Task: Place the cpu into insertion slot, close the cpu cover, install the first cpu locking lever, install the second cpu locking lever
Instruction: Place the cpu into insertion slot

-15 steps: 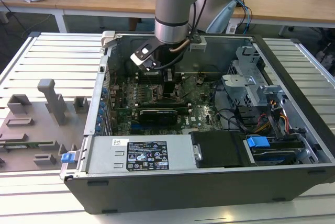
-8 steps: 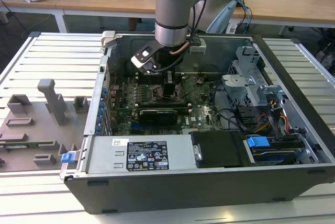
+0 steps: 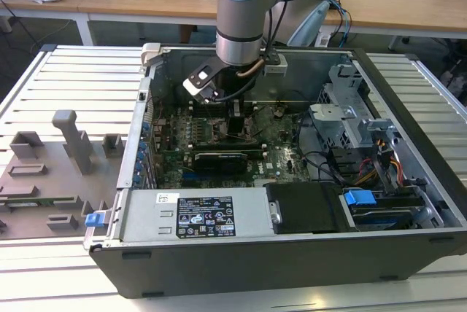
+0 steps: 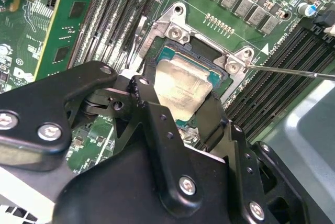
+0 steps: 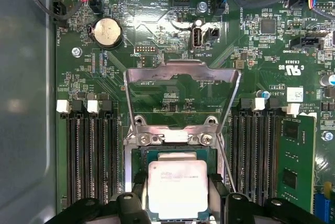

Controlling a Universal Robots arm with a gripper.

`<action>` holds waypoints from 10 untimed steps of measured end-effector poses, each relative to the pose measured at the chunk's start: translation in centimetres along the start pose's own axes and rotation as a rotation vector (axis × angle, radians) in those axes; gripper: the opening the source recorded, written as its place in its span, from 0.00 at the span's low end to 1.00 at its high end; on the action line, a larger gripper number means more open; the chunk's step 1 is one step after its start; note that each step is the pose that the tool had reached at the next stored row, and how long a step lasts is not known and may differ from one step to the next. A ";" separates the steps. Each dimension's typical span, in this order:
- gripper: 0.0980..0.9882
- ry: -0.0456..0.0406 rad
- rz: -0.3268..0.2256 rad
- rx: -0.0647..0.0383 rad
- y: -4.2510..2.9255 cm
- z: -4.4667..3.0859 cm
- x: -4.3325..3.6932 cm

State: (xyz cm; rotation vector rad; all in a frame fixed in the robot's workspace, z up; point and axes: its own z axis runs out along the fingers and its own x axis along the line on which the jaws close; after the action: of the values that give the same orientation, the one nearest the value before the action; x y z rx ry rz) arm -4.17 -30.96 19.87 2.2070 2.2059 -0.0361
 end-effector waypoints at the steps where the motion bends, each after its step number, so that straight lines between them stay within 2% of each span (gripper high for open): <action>1: 0.59 0.0000 0.000 0.000 0.00 0.00 0.00; 4: 0.59 0.0000 -0.002 0.000 0.06 0.01 0.00; 6: 0.59 -0.0002 -0.015 0.000 0.12 -1.47 -0.03; 10: 0.59 -0.0001 -0.015 0.000 0.12 -2.28 0.04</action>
State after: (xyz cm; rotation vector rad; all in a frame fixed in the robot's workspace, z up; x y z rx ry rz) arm -4.05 -30.85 22.15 2.1900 2.2226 -0.0361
